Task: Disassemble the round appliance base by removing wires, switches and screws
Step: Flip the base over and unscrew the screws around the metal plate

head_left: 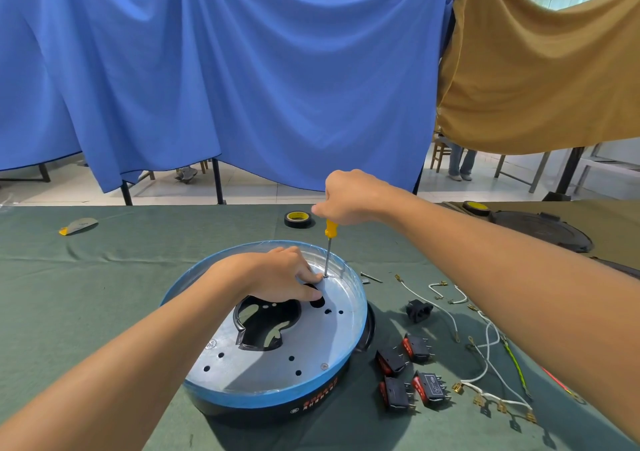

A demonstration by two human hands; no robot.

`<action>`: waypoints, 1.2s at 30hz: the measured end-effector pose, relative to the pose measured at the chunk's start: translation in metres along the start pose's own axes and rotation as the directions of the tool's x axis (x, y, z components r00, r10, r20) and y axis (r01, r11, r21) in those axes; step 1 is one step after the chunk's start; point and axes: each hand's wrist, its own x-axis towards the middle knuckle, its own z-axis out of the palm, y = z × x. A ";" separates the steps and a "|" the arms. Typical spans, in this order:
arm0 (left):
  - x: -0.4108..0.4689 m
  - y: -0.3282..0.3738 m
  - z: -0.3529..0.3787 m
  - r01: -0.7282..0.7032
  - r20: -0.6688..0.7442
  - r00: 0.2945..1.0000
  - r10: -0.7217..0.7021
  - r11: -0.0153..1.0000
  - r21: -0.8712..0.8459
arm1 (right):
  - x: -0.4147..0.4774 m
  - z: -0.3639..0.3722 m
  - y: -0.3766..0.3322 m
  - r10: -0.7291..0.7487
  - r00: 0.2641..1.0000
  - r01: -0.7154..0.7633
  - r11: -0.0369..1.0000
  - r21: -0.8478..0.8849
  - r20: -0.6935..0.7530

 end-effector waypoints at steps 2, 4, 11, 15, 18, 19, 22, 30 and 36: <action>0.000 0.001 -0.001 0.001 0.001 1.000 -0.001 1.000 0.003 | 0.000 0.000 0.000 -0.002 1.000 0.001 1.000 0.021 0.009; 0.000 0.001 -0.001 0.002 0.000 1.000 -0.002 1.000 0.000 | 0.000 -0.001 -0.001 0.006 1.000 -0.006 1.000 0.026 0.004; -0.002 0.001 0.000 0.001 -0.012 1.000 -0.001 1.000 -0.024 | 0.001 0.001 -0.001 0.005 0.999 -0.007 0.999 0.045 0.032; -0.001 0.000 0.000 0.002 -0.007 1.000 -0.002 1.000 -0.020 | 0.001 -0.001 -0.003 -0.001 1.000 0.001 0.999 0.039 0.004; -0.002 0.000 0.000 0.004 -0.012 1.000 -0.004 1.000 -0.025 | 0.001 0.001 -0.003 -0.020 1.000 0.019 0.999 0.039 0.010; -0.002 0.000 0.000 0.006 -0.013 1.000 -0.006 1.000 -0.028 | 0.000 0.002 -0.003 -0.011 1.000 0.011 0.999 0.042 0.013; -0.001 0.000 0.000 0.007 -0.010 1.000 -0.007 1.000 -0.029 | -0.003 0.001 -0.001 0.009 1.000 -0.009 1.000 0.025 0.019; -0.004 0.003 -0.001 0.015 -0.003 1.000 -0.015 1.000 -0.021 | -0.004 -0.005 -0.004 -0.020 0.997 0.018 1.000 0.022 0.078; -0.005 0.004 -0.001 0.025 0.004 1.000 -0.025 1.000 -0.020 | -0.002 -0.001 -0.003 -0.007 1.000 0.007 1.000 0.010 0.008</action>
